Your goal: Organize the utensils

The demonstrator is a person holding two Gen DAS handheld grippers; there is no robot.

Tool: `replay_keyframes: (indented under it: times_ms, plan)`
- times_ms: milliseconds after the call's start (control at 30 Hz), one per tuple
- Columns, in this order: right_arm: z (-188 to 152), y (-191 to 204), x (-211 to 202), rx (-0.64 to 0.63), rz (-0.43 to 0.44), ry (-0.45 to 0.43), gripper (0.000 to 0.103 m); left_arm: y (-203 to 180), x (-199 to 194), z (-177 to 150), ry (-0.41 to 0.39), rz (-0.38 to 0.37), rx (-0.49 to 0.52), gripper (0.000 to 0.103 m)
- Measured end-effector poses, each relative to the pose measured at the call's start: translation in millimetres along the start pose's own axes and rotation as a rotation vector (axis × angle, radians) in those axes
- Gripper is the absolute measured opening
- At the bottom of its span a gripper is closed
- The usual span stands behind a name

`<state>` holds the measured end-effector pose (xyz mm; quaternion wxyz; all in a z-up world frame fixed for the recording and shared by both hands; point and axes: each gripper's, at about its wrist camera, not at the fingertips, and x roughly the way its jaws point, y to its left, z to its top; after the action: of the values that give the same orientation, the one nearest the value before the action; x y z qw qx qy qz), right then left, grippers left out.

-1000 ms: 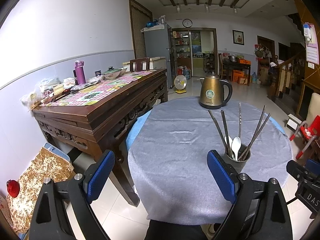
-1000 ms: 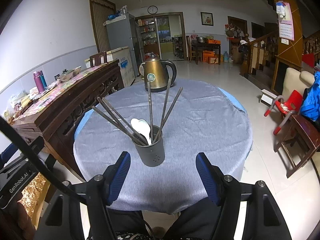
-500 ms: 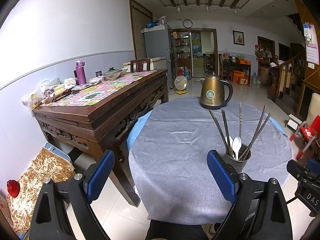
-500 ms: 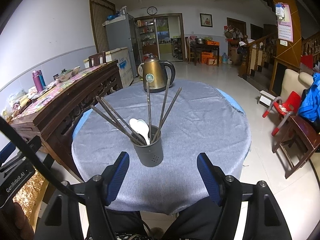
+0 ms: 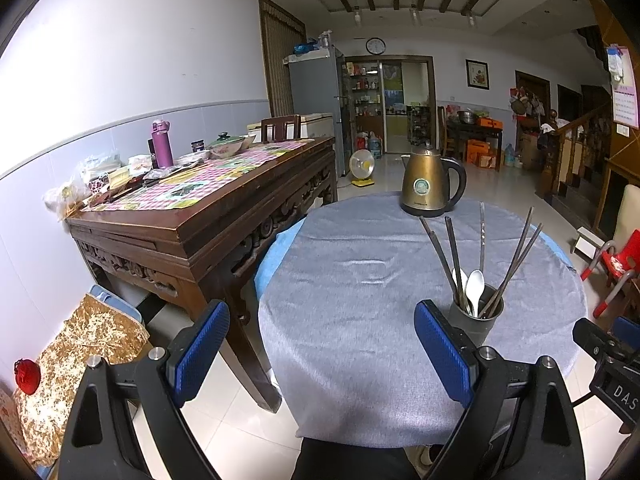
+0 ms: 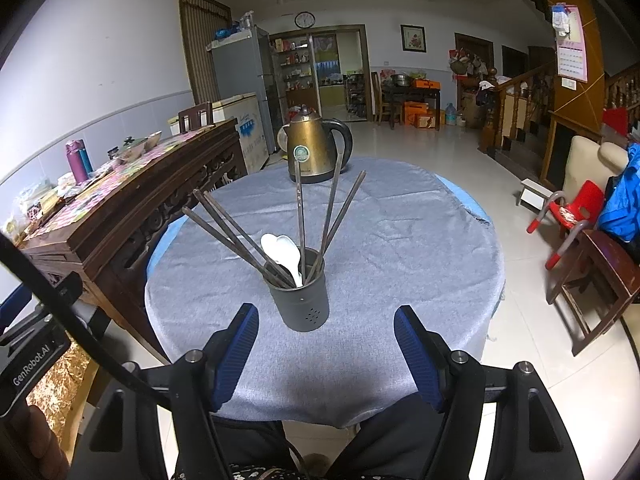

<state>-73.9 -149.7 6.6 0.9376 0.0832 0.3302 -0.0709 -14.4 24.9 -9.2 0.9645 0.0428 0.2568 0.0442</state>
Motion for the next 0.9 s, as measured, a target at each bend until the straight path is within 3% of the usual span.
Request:
replay_keyframes:
  times_ms: [633, 900]
  plan:
    - [14, 15, 3, -0.054, -0.007, -0.042, 0.074, 17, 5, 4, 0.005, 0.024, -0.034, 0.094]
    - [17, 27, 12, -0.118, -0.002, -0.037, 0.074, 22, 19, 4, 0.054, 0.043, -0.063, 0.094]
